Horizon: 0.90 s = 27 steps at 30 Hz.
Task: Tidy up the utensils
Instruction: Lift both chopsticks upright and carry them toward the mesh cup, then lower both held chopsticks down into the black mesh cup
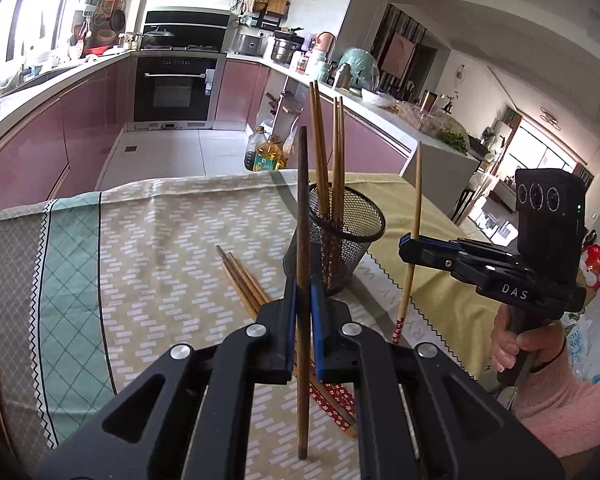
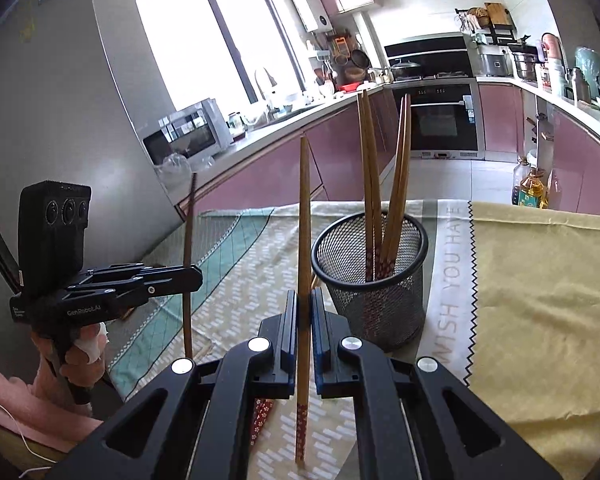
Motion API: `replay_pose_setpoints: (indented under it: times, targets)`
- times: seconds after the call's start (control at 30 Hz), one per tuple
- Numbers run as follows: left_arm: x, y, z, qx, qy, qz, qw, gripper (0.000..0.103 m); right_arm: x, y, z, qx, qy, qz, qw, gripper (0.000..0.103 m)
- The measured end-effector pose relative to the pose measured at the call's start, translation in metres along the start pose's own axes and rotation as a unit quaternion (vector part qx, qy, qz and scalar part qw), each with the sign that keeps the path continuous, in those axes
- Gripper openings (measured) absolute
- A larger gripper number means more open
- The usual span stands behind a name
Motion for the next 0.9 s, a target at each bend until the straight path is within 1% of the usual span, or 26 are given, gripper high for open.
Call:
replay_pose_setpoints:
  times: [0.43,0.7,0.9]
  targets:
    - [0.020,-0.001,-0.016,0.000,-0.030,0.007,0.9995,0.007,0.014,0.001,-0.023,0.016,-0.025,0.008,1.000,0.006]
    - [0.032,0.001,-0.035,0.007,-0.054,0.014,0.9984,0.007,0.024,0.004,-0.041,0.035,-0.044,0.017,0.998,0.006]
    - [0.036,-0.004,-0.051,0.005,-0.070,0.016,0.9974,0.007,0.031,0.006,-0.056,0.045,-0.055,0.021,0.997,0.006]
Point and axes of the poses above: each gripper's, at about its wrist camera, not at the fingertips, and x roughly against the way its jaws point, y to its left, z to its underside, the point moved 10 cm from there along -x, roughly the way its jaws point, and after that the axes turned 10 degrees about -z, right-handed, at the moved point
